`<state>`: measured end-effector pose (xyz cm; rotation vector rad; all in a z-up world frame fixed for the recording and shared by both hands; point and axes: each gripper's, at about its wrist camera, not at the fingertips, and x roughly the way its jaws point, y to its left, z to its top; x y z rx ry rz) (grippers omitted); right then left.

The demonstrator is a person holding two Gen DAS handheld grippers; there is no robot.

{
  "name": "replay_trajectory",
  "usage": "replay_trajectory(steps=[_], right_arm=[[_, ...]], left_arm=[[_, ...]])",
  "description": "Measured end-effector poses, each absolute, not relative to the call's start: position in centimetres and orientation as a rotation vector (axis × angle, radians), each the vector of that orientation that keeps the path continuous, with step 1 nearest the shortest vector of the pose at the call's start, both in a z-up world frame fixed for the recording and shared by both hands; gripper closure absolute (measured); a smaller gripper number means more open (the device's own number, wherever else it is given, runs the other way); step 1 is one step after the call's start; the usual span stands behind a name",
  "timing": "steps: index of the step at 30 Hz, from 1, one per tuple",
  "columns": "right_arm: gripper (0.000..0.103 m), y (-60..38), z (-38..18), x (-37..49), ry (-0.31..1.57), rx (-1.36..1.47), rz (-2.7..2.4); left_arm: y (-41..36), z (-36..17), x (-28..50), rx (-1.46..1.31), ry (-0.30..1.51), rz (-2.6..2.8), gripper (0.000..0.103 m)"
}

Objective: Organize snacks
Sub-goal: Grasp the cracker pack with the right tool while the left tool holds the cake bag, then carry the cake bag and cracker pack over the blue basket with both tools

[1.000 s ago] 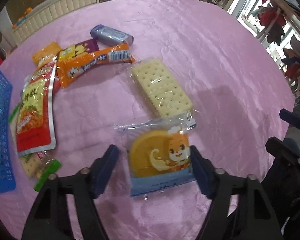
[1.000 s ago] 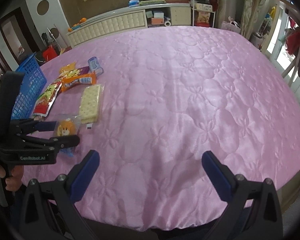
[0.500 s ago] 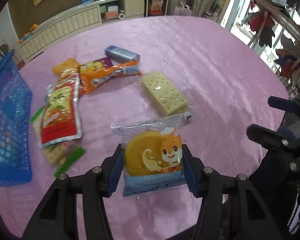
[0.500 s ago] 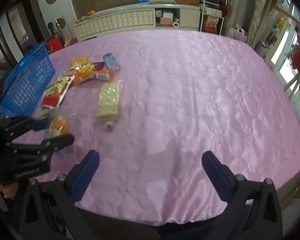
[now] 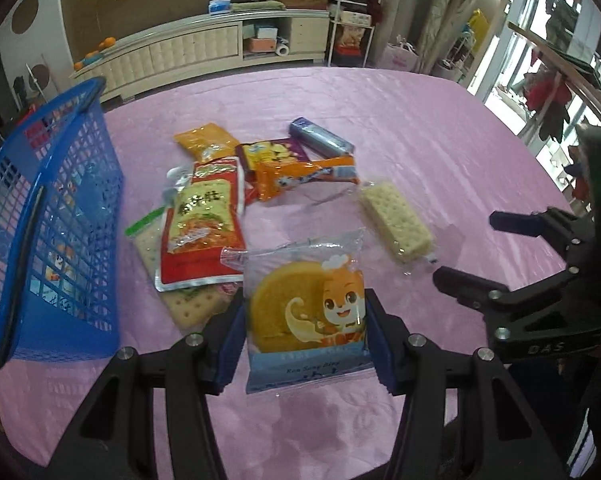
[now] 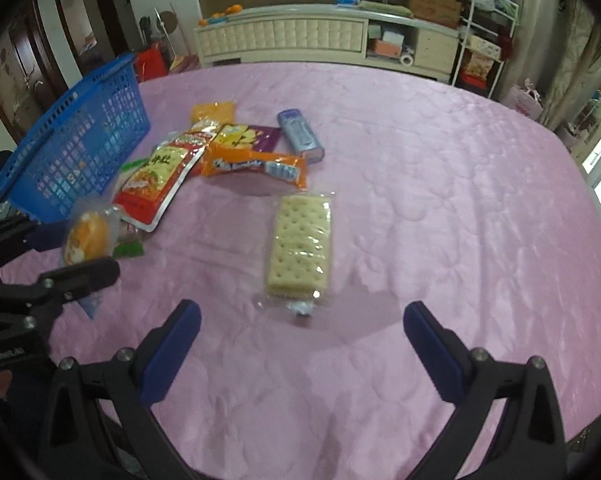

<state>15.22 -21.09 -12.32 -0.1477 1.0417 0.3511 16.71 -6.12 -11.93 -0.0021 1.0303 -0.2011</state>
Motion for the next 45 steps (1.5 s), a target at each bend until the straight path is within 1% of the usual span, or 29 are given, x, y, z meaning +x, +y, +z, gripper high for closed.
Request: replay_trajectory(steps=[3,8,11,13,17,18,20,24,29,36,45], right_arm=[[0.01,-20.5,-13.5,16.7,1.077,-0.151,0.368],[0.011,-20.1,-15.0,18.9,1.098,-0.153,0.361],[0.018,-19.6,-15.7,19.6,1.104,-0.178,0.362],[0.02,-19.3,-16.1,19.8,1.101,-0.2,0.367],[0.037,-19.3,-16.5,19.9,1.094,-0.222,0.363],[0.043,-19.3,-16.5,19.8,1.092,-0.23,0.363],[0.049,-19.3,-16.4,19.6,1.087,-0.238,0.371],[0.052,-19.5,-16.2,18.7,1.077,-0.237,0.394],[0.052,-20.0,-15.0,15.6,1.024,-0.199,0.44],[0.053,-19.4,-11.9,10.8,0.934,-0.216,0.466],[0.053,-18.4,-6.6,7.6,0.821,-0.228,0.489]], left_arm=[[-5.8,-12.7,17.7,0.0,1.036,-0.209,0.051],[-6.1,-13.8,18.7,-0.003,1.049,-0.23,0.051],[-6.4,-14.5,19.4,-0.002,1.06,-0.231,0.051],[-6.5,-14.9,19.7,-0.004,1.066,-0.23,0.051],[-6.4,-15.1,19.8,-0.01,1.07,-0.232,0.051],[-6.3,-15.2,19.7,-0.014,1.071,-0.232,0.051],[-6.2,-15.3,19.6,-0.019,1.074,-0.23,0.051],[-5.8,-15.1,18.7,-0.039,1.075,-0.216,0.051],[-5.5,-14.2,17.0,-0.053,1.06,-0.21,0.051],[-4.8,-12.5,14.4,-0.107,1.022,-0.21,0.051],[-3.5,-7.9,10.6,-0.115,0.906,-0.216,0.051]])
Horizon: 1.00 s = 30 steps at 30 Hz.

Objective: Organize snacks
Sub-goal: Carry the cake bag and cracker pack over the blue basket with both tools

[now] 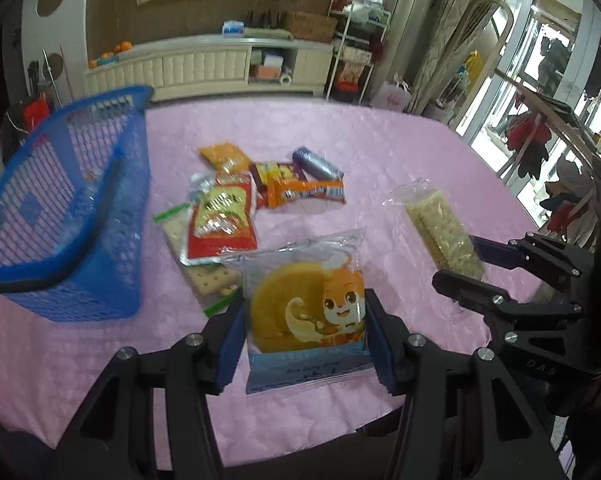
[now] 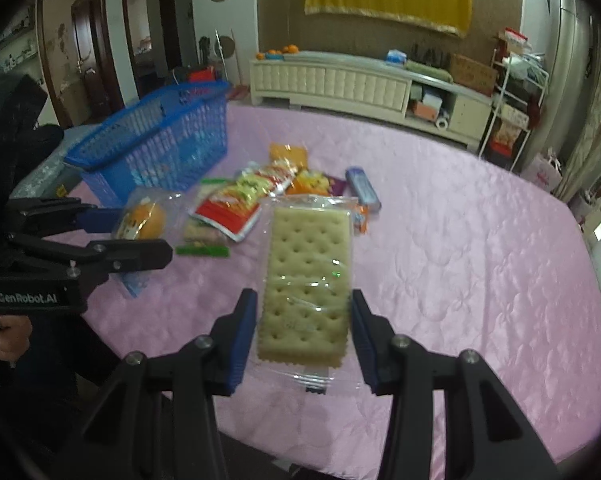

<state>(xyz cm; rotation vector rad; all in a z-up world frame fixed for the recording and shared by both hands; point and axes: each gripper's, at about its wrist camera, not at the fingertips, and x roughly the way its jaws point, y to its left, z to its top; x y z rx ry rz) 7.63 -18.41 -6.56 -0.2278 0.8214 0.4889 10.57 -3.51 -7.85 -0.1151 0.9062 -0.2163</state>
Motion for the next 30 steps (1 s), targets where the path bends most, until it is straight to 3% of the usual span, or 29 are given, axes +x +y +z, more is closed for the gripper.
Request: replay_trajectory(steps=[20,30], right_arm=[[0.053,-7.4,3.8,8.4,0.648,-0.158,0.676],[0.053,-0.7,4.6,10.4,0.687,-0.204,0.724]], left_arm=[[5.3,1.5,8.0,-0.001,0.773,-0.088,0.051],[12.0,3.2,9.5,0.015,0.757,-0.001,0.051]])
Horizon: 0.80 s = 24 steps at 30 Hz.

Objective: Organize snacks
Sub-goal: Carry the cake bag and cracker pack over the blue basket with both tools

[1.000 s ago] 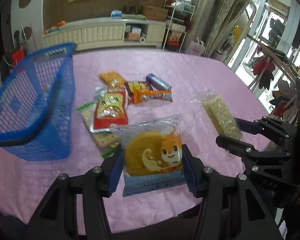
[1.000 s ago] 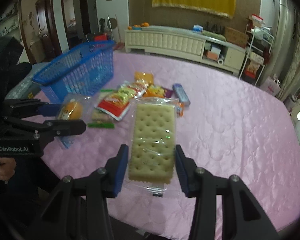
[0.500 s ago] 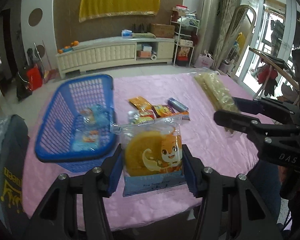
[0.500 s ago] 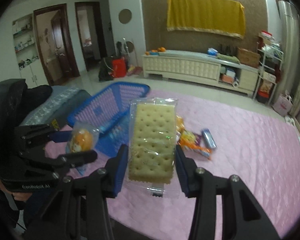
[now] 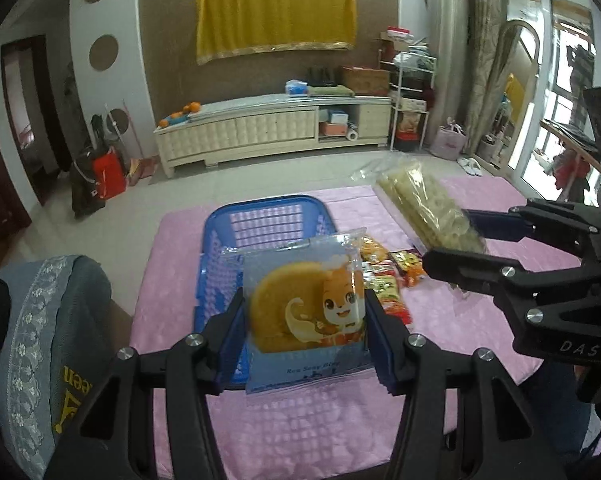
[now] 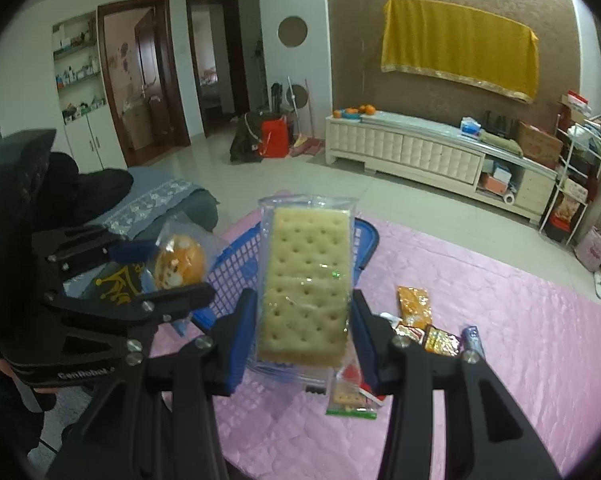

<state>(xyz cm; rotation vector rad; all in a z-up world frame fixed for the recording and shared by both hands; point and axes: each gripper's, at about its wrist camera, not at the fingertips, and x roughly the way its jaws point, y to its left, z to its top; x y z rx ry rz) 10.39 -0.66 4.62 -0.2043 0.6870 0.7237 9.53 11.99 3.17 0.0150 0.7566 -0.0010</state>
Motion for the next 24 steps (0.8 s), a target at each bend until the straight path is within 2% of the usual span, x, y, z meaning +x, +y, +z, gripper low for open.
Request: replay_trajectory(steps=[11,20,22,24], right_arm=[[0.053,4.0,0.8,13.5,0.847,-0.195,0.717],[0.053,6.1,-1.4,14.5,0.902,-0.25,0.669],[0.051,6.4,-1.7,14.8,0.903,-0.261,0.652],[0.04,6.6,-2.1,15.1,0.924,-0.277,0.623]], left_arm=[[17.4,0.5,11.9,-0.082,0.79,0.024,0.051],[18.1,-1.0,11.6,-0.121,0.806,0.028,0.051],[18.1,-1.1,11.6,-0.132,0.81,0.03,0.051],[18.0,-1.2,11.4,-0.141,0.818,0.029,0.051]])
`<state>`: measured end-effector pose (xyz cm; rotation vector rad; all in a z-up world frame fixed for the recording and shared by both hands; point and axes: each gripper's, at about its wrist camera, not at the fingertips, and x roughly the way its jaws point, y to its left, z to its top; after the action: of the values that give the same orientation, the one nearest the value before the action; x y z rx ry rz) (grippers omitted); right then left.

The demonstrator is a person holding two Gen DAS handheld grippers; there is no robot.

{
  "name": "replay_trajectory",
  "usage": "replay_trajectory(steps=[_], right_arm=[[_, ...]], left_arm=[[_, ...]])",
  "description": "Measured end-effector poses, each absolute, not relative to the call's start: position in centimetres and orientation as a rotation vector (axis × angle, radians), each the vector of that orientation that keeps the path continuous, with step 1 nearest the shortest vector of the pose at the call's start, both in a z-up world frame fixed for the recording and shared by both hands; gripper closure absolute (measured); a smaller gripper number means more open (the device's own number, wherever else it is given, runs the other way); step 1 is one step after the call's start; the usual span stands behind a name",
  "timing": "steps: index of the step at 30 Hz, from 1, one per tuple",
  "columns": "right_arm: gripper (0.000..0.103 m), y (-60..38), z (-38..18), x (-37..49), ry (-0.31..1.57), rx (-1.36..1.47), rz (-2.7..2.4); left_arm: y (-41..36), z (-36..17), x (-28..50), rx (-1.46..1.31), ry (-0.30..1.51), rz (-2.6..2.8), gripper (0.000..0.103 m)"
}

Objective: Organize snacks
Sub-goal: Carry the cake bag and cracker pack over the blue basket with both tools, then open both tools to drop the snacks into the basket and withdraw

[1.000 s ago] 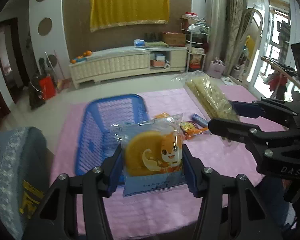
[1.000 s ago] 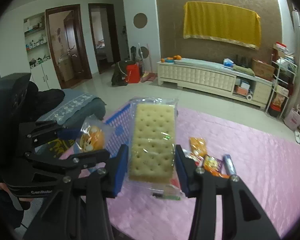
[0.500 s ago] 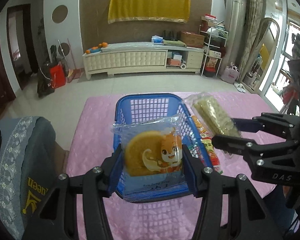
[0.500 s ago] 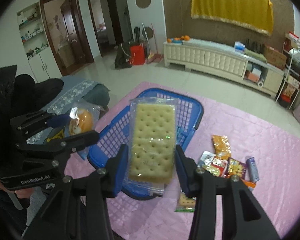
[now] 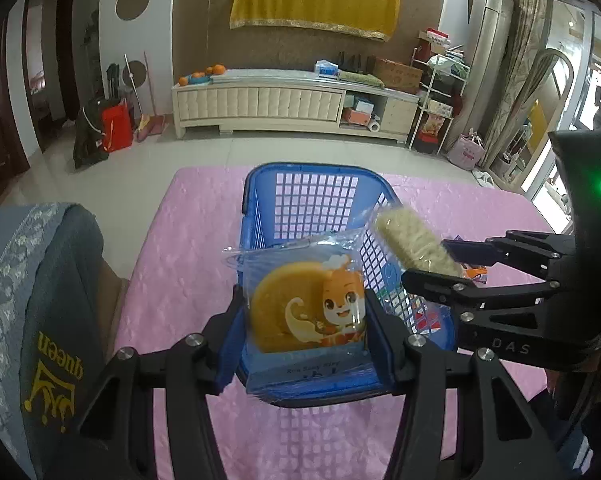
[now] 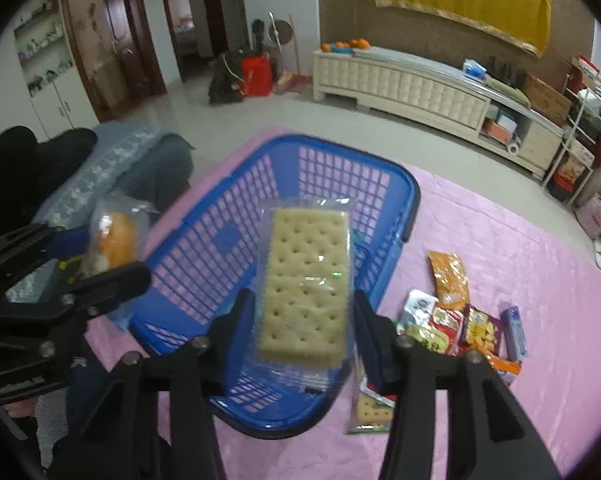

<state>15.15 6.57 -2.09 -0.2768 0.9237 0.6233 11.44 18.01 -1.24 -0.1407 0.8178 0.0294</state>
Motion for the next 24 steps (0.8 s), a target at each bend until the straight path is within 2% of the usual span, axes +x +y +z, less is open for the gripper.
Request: replay_trajectory(steps=[1,3,5,9,24], right_arm=[[0.035,6.5,-2.3,15.3,0.939,-0.273,0.614],[0.019,5.9,-2.3,15.2,0.943,-0.251,0.605],[0.016,5.2,-1.9,14.8,0.912,-0.245,0.589],[0.011,4.3,-1.2,14.2,0.894,-0.218,0.588],[0.01,0.4,-1.5,14.8,0.913,-0.173,0.514]], left_arm=[[18.0,-1.2,11.4,-0.14,0.819,0.028,0.051],[17.8,-1.2,11.3,-0.133,0.821,0.028,0.051],[17.8,-1.1,11.3,-0.135,0.824,0.026,0.051],[17.7,-1.0,11.6,-0.141,0.825,0.015,0.051],[14.6,-1.5,14.2,-0.076,0.867,-0.065,0.051]])
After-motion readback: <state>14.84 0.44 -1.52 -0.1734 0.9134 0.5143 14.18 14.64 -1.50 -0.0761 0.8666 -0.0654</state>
